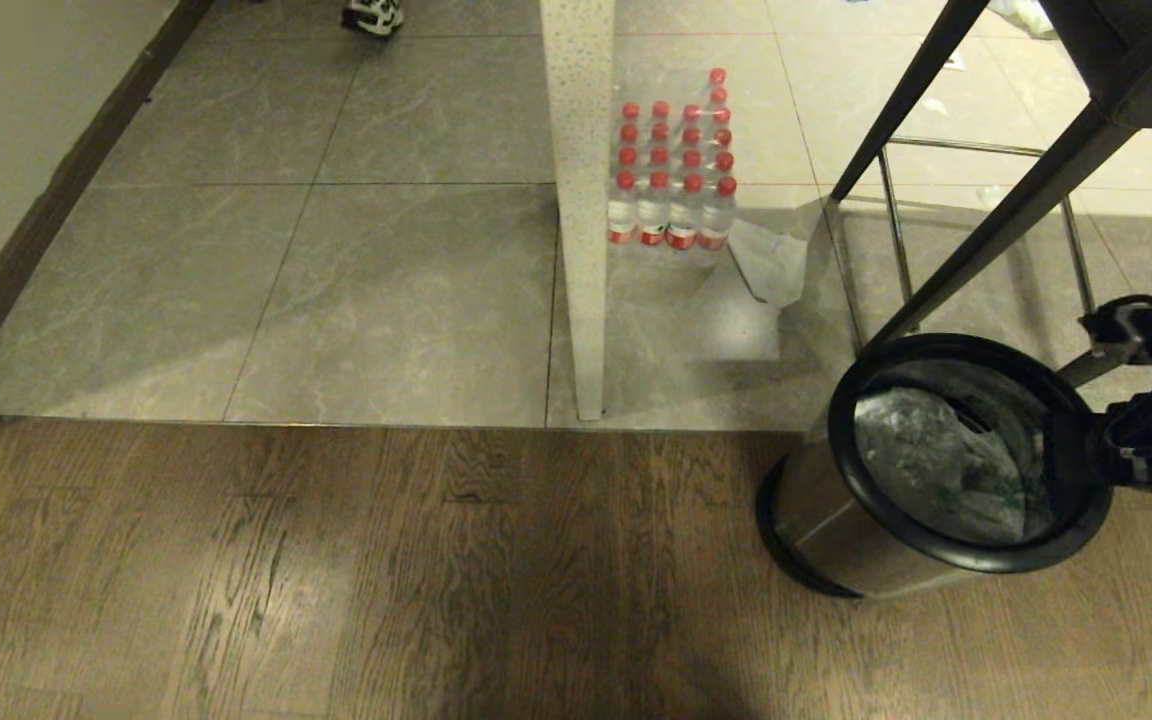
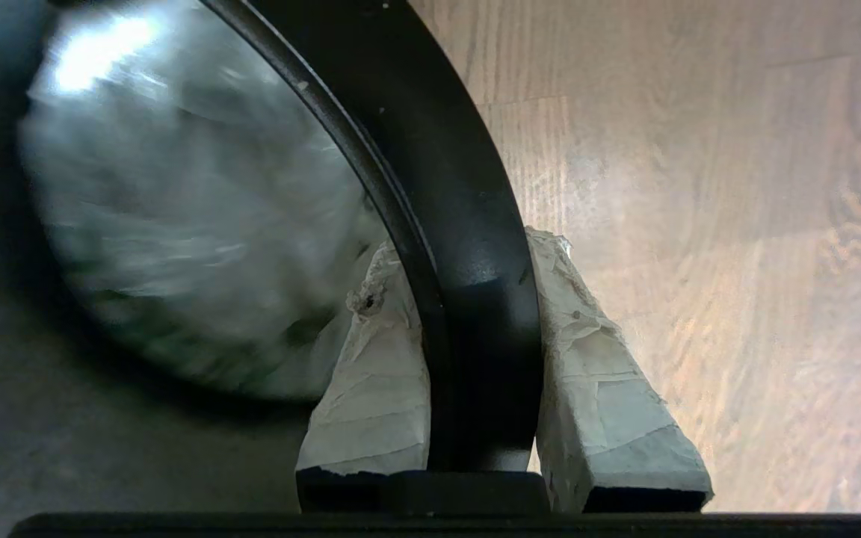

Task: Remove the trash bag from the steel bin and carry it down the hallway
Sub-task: Place the outer trash can on the ground

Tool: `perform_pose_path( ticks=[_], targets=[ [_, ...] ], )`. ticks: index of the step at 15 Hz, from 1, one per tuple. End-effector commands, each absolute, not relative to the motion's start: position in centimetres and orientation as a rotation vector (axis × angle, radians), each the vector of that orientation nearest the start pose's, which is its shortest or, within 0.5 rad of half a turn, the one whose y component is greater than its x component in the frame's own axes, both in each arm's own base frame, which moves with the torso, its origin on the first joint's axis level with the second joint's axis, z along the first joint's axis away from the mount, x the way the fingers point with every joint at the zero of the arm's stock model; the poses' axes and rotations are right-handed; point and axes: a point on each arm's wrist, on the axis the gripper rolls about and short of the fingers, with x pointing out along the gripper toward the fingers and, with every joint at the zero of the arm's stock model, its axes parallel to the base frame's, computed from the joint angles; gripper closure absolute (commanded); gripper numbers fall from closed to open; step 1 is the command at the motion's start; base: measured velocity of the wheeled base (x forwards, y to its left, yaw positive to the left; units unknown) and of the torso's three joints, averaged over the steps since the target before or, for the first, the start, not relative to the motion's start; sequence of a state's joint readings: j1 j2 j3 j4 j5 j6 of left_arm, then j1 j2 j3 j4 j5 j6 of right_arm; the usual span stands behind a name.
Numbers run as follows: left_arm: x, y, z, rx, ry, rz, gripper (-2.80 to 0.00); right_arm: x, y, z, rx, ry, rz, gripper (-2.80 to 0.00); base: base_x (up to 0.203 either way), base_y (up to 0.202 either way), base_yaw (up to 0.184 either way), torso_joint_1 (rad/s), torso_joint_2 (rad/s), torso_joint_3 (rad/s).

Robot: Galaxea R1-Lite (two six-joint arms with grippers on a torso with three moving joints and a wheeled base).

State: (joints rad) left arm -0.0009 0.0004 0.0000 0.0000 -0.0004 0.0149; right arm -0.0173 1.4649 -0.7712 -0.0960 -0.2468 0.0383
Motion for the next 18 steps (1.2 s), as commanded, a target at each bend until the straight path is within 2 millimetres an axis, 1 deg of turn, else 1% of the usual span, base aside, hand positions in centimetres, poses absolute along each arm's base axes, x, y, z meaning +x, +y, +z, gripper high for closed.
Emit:
perform_pose_path(
  ticks=[1,3,5,10,15,18],
  targets=[
    [-2.3,0.0,7.5,0.015,0.000,-0.002,0.00,21.2,-0.9,21.2,-0.023,0.531,-0.269,0.00,0.000,0.000,0.000,0.000,0.00,0.000],
    [-2.3,0.0,7.5,0.015,0.000,-0.002,0.00,19.5,-0.9,22.3,-0.023,0.523,-0.269,0.00,0.000,0.000,0.000,0.000,0.00,0.000],
    [-2.3,0.0,7.5,0.015,0.001,-0.002,0.00,18.2,-0.9,23.3,-0.019,0.494,-0.268,0.00,0.000,0.000,0.000,0.000,0.00,0.000],
    [-2.3,0.0,7.5,0.015,0.000,-0.002,0.00,15.2,-0.9,26.5,-0.022,0.476,-0.281,0.00,0.000,0.000,0.000,0.000,0.00,0.000],
    [-2.3,0.0,7.5,0.015,0.000,-0.002,0.00,12.6,-1.0,28.7,-0.022,0.491,-0.323,0.00,0.000,0.000,0.000,0.000,0.00,0.000],
    [-2.3,0.0,7.5,0.015,0.000,-0.002,0.00,9.9,-0.9,30.2,-0.020,0.511,-0.329,0.00,0.000,0.000,0.000,0.000,0.00,0.000]
  ],
)
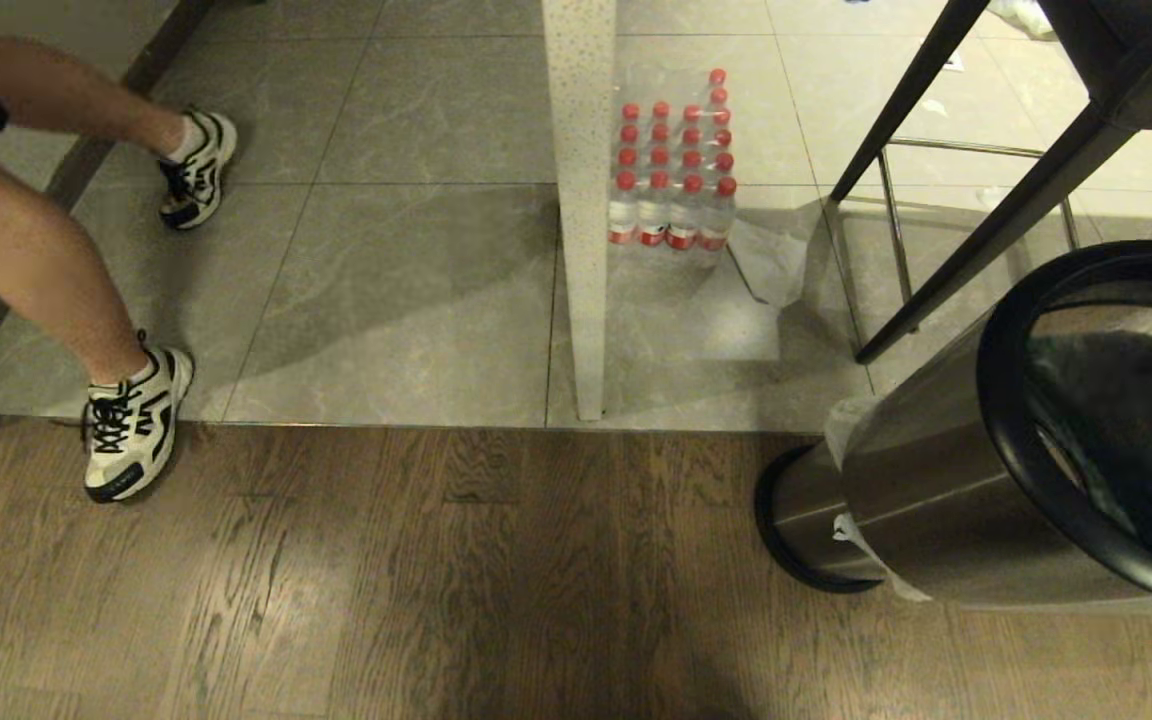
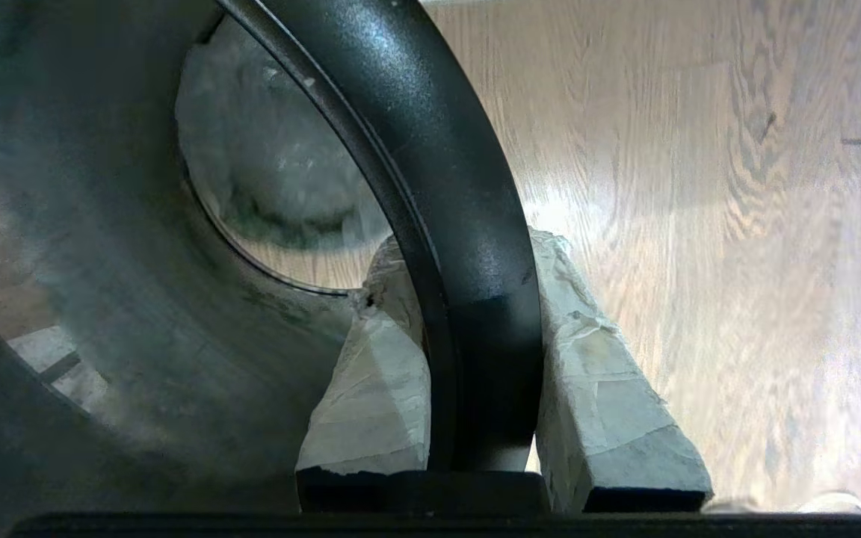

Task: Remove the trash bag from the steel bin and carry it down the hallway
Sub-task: Place the outer trash can on the ground

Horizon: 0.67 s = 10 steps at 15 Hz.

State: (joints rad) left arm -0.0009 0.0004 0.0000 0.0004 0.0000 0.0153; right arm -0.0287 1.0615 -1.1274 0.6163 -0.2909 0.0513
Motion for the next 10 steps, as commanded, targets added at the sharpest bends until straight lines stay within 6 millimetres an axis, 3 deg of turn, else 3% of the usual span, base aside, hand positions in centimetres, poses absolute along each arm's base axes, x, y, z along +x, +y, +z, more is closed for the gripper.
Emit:
perform_pose_path(
  ticks=[1,10],
  targets=[
    [-2.3,0.0,7.5,0.015,0.000,-0.002,0.00,9.2,-1.0,30.7,-0.018,0.505,-0.335,0.00,0.000,0.000,0.000,0.000,0.00,0.000],
    [-2.3,0.0,7.5,0.015,0.000,-0.002,0.00,8.0,-1.9,33.7,-0.025,0.455,-0.542,0.00,0.000,0.000,0.000,0.000,0.00,0.000]
  ],
)
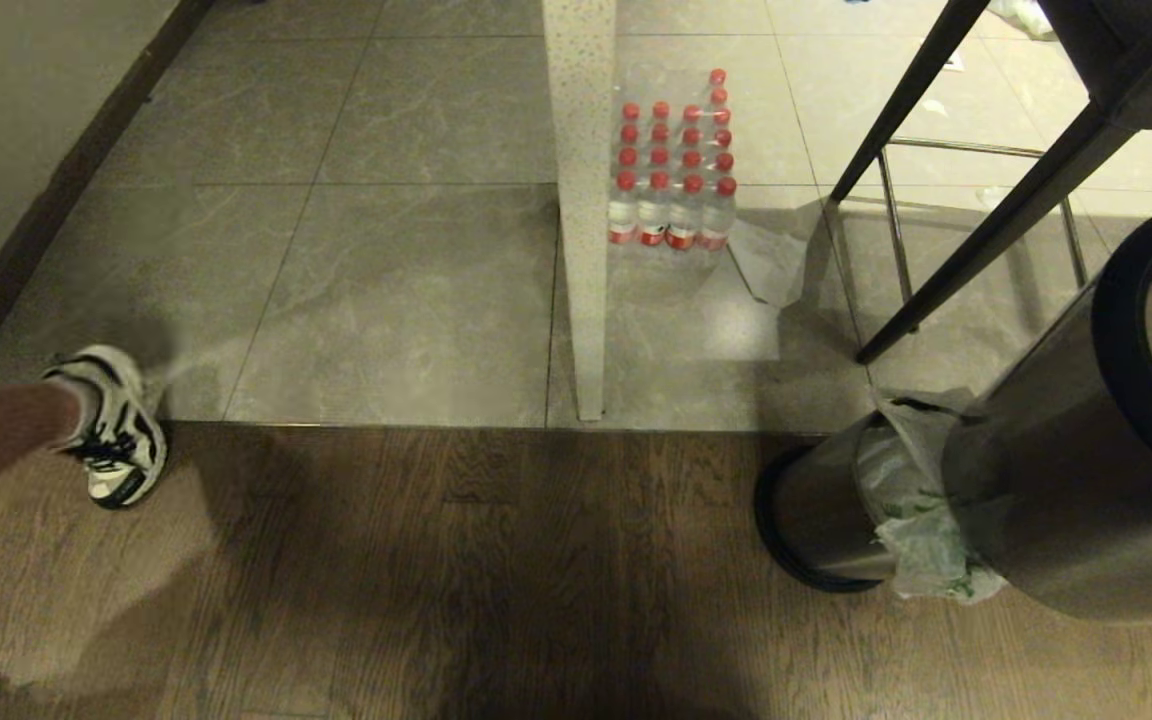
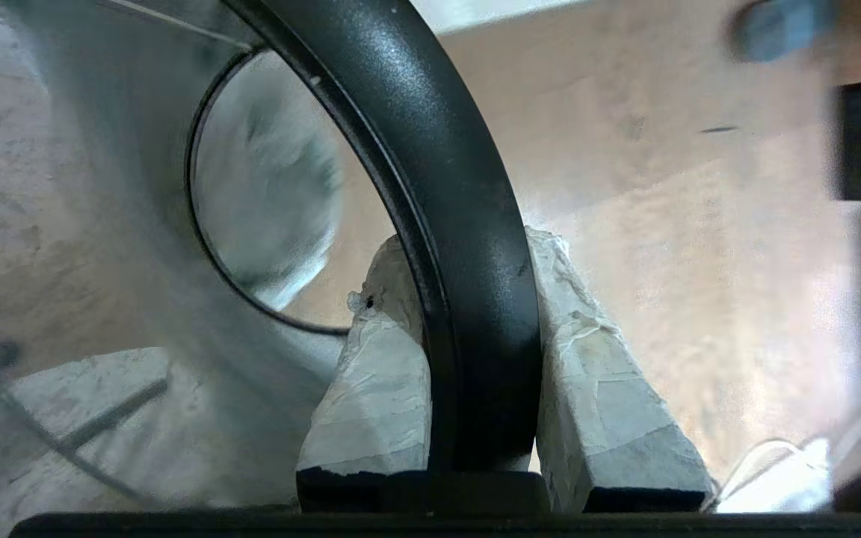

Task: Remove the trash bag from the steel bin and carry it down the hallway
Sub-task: Place the outer trash can on the ground

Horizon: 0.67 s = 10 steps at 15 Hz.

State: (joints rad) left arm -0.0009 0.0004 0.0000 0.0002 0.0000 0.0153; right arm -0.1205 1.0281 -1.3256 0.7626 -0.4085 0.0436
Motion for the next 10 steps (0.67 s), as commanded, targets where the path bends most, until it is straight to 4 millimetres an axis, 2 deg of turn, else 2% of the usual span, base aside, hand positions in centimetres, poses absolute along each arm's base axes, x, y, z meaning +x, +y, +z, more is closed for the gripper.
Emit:
perform_pose_path(
  ticks=[1,5,10],
  targets=[
    [-2.3,0.0,7.5,0.015,0.000,-0.002,0.00,8.0,-2.0,34.1,-0.027,0.444,-0.563,0.00,0.000,0.000,0.000,0.000,0.00,0.000],
    [-2.3,0.0,7.5,0.015,0.000,-0.002,0.00,7.3,-2.0,36.6,-0.018,0.407,-0.575,0.00,0.000,0.000,0.000,0.000,0.00,0.000],
    [-2.3,0.0,7.5,0.015,0.000,-0.002,0.00,8.7,-2.8,36.4,-0.033,0.458,-0.695,0.00,0.000,0.000,0.000,0.000,0.00,0.000]
  ],
)
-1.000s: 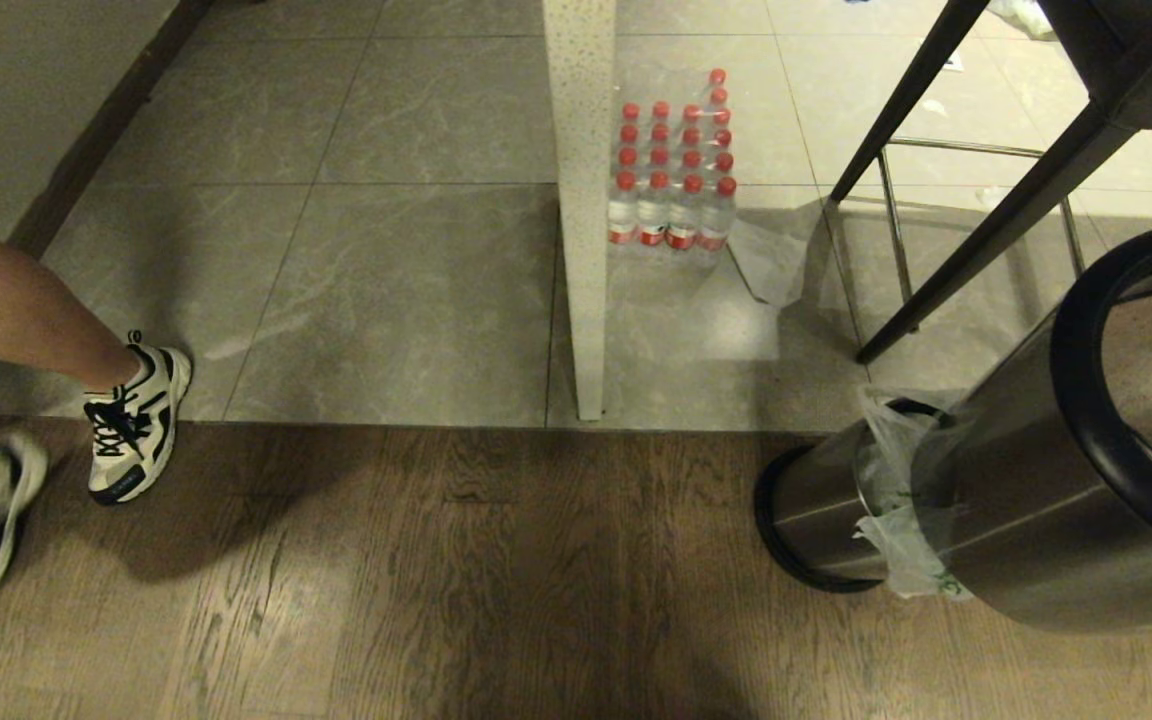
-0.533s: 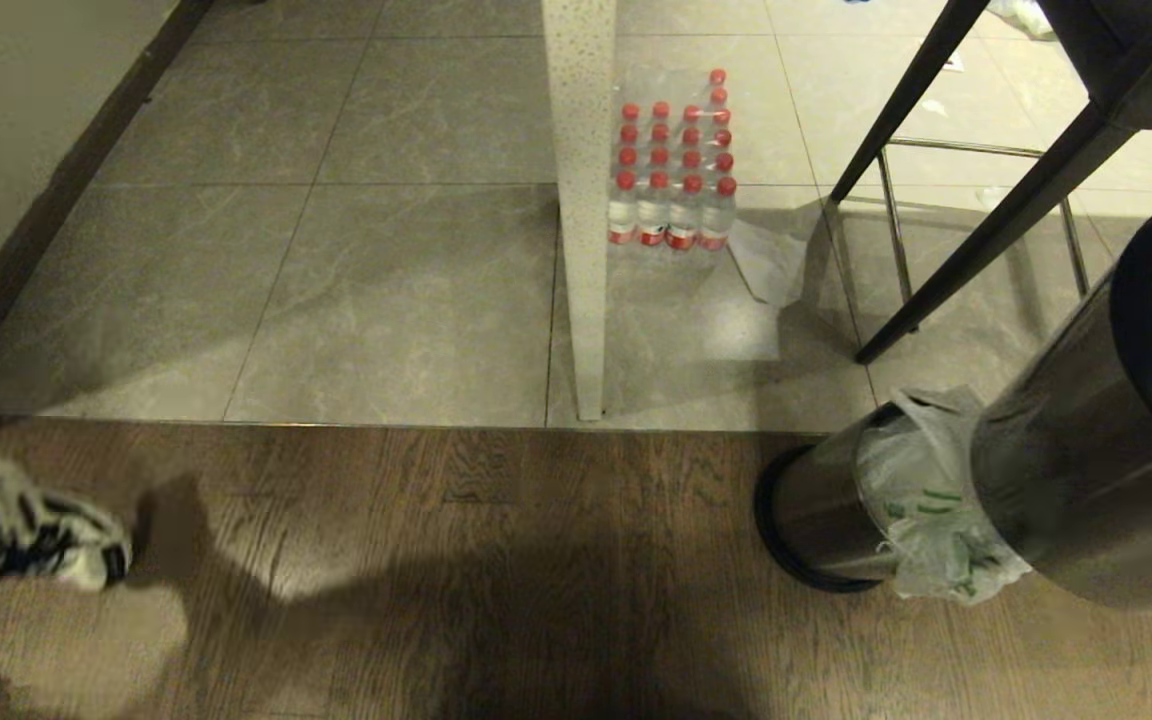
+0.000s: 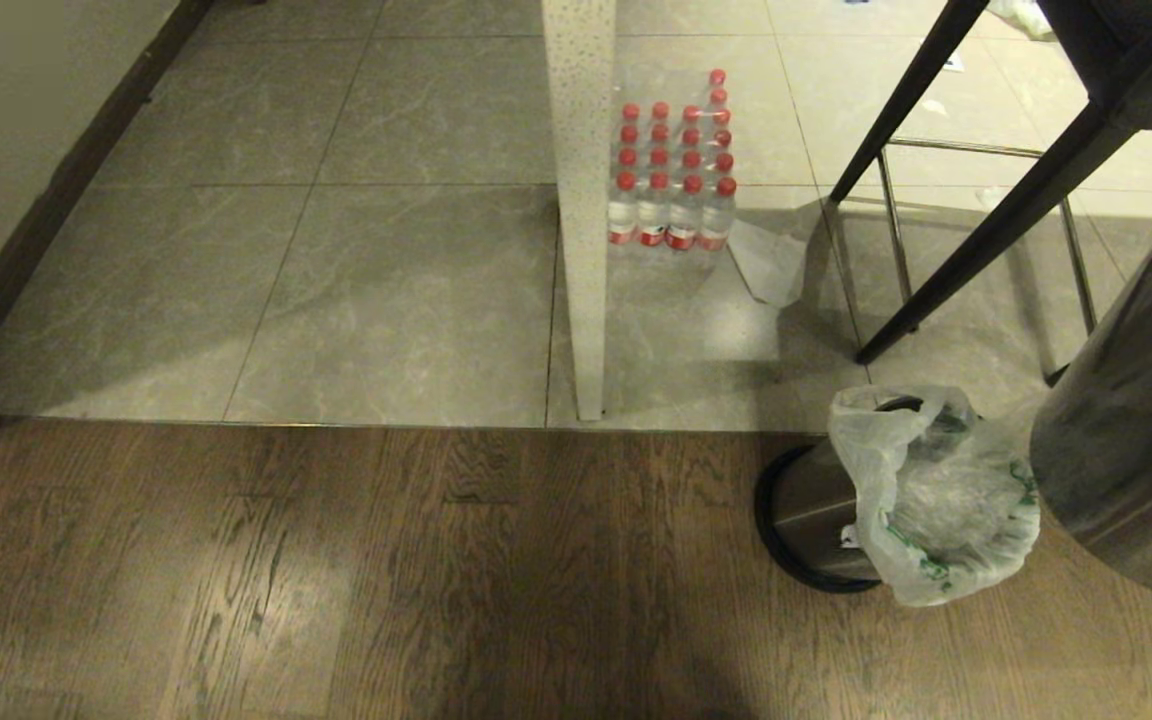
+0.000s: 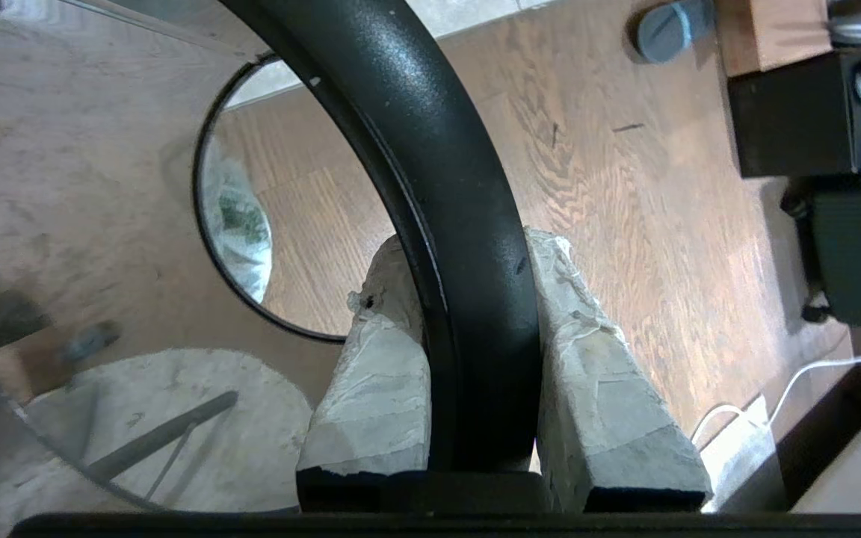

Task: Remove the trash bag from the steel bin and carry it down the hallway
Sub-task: Place the outer trash can on the ground

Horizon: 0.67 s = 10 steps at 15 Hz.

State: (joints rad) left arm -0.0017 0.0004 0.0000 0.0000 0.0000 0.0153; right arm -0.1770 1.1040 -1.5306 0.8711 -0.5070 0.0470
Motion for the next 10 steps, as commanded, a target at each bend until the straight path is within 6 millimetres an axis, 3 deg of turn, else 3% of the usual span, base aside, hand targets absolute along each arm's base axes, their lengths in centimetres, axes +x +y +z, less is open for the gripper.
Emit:
perform_pose_path(
  ticks=[1,3,7,10],
  targets=[
    [-2.3,0.0,7.5,0.015,0.000,-0.002,0.00,9.3,-3.1,36.1,-0.030,0.477,-0.717,0.00,0.000,0.000,0.000,0.000,0.00,0.000],
    [-2.3,0.0,7.5,0.015,0.000,-0.002,0.00,11.2,-4.1,35.2,-0.014,0.494,-0.765,0.00,0.000,0.000,0.000,0.000,0.00,0.000],
    [-2.3,0.0,7.5,0.015,0.001,-0.002,0.00,16.6,-7.9,33.5,0.032,0.464,-0.842,0.00,0.000,0.000,0.000,0.000,0.00,0.000],
    [-2.3,0.0,7.5,0.015,0.000,-0.002,0.00,19.2,-10.9,31.7,0.054,0.503,-0.897,0.00,0.000,0.000,0.000,0.000,0.00,0.000]
  ],
)
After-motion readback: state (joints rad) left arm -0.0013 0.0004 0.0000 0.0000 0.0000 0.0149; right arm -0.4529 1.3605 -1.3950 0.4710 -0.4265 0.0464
